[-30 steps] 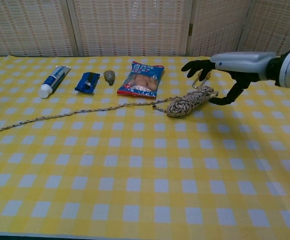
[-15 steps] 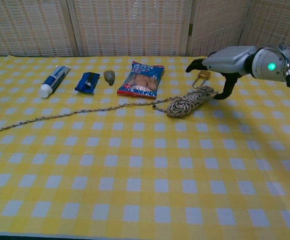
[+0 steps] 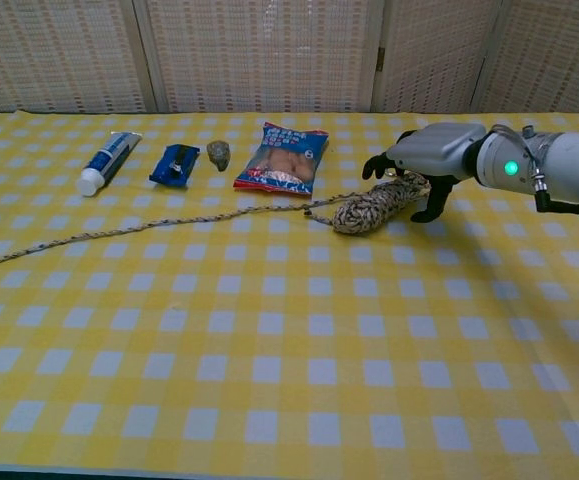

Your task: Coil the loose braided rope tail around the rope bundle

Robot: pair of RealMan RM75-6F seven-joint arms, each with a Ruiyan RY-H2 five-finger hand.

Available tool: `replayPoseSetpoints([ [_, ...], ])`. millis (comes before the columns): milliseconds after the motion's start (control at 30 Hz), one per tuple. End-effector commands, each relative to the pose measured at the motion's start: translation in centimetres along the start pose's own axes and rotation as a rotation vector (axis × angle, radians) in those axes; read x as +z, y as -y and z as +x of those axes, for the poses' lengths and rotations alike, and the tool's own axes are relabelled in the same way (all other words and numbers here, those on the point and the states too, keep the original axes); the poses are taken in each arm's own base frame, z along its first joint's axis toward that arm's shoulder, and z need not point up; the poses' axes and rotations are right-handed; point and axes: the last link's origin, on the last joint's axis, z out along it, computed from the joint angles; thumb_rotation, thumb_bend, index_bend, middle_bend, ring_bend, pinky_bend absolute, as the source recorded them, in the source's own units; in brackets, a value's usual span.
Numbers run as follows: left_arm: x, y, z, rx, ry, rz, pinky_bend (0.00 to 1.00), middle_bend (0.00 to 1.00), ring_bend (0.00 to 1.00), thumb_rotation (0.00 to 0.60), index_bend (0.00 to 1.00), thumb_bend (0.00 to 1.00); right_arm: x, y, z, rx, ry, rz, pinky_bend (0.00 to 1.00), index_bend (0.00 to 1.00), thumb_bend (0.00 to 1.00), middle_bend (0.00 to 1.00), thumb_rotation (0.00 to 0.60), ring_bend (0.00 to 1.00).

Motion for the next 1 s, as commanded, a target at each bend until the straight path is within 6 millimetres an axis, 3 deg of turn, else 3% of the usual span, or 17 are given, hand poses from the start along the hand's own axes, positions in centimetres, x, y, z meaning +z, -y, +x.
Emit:
replayPoseSetpoints([
  [33, 0.0, 0.0, 0.0, -0.001, 0.0, 0.0, 0.0, 0.09, 0.09, 0.6, 0.17, 0.18, 0.1, 0.1, -0.5, 0.002, 0.002, 0.007, 0.05, 0.22, 0.34, 0.23, 0.6, 0.26],
  [367, 0.0, 0.1, -0.1, -0.002, 0.004, 0.001, 0.0, 0.09, 0.09, 0.6, 0.17, 0.18, -0.3, -0.4, -1.1, 0.008, -0.008, 0.016, 0.09, 0.31, 0.34, 0.29, 0.6, 0.31],
  [1000, 0.1, 0.4, -0.3, 0.0, 0.009, 0.009, 0.0, 0.09, 0.09, 0.6, 0.18, 0.18, 1.7, 0.4, -0.5, 0.018, -0.054, 0.014, 0.23, 0.5, 0.34, 0.42, 0.6, 0.44],
])
